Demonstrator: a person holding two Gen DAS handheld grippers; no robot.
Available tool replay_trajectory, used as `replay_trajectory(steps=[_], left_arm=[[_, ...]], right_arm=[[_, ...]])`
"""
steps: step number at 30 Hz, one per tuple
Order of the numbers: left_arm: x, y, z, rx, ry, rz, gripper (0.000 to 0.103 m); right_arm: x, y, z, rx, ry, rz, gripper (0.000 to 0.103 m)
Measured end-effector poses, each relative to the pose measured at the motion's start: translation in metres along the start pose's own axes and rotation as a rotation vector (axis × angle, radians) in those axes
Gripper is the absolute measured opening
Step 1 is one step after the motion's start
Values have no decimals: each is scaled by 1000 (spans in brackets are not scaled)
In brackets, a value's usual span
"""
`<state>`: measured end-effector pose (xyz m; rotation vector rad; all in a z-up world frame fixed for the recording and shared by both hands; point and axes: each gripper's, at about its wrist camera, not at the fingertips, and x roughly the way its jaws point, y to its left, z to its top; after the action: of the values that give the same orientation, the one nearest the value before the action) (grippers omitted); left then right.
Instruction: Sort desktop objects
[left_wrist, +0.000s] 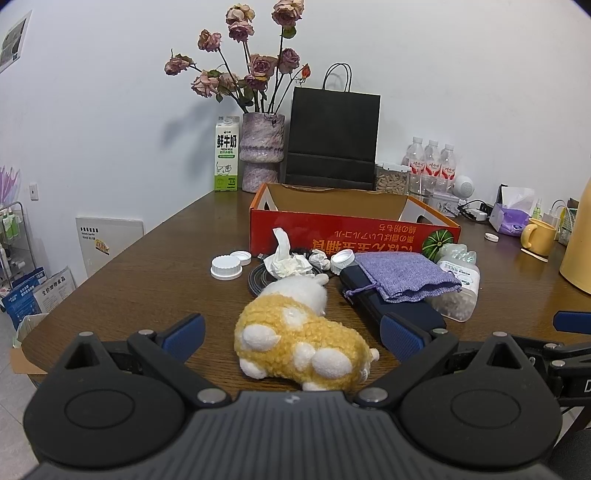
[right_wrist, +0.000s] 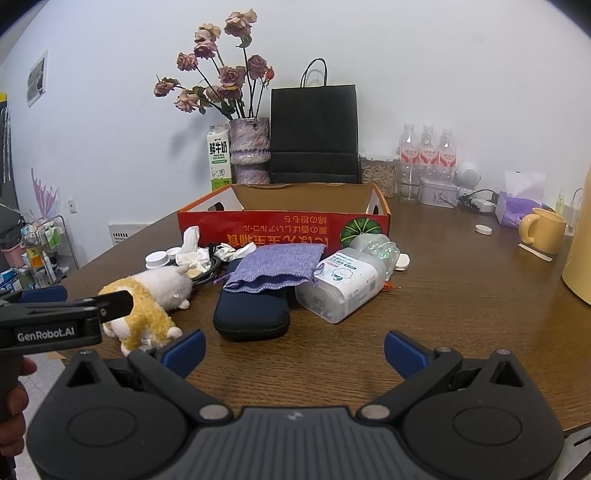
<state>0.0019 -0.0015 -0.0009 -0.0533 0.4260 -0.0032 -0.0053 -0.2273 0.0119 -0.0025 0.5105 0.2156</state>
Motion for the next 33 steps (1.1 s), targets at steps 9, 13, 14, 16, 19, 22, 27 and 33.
replay_trajectory(steps=[9, 13, 14, 16, 19, 22, 27, 33], left_arm=[[-1, 0, 3, -1, -2, -5, 103], [-1, 1, 3, -1, -2, -4, 103], [-1, 1, 3, -2, -2, -4, 103], [-1, 1, 3, -2, -2, -4, 103], [-1, 1, 3, -2, -2, -4, 103], [-1, 1, 2, -2, -2, -5, 103], [0, 1, 1, 2, -1, -5, 103], [7, 2, 3, 15, 13, 1, 103]], right_arm=[[-2, 0, 1, 0, -2, 0, 103], [-2, 0, 2, -1, 0, 1, 103], [-2, 0, 2, -1, -1, 1, 103], [-2, 0, 3, -1, -1, 1, 103], [-2, 0, 4, -1, 0, 0, 103], [-1, 1, 3, -2, -1, 1, 103], [0, 2, 1, -2, 1, 0, 103], [5, 3, -3, -10, 7, 1, 103]])
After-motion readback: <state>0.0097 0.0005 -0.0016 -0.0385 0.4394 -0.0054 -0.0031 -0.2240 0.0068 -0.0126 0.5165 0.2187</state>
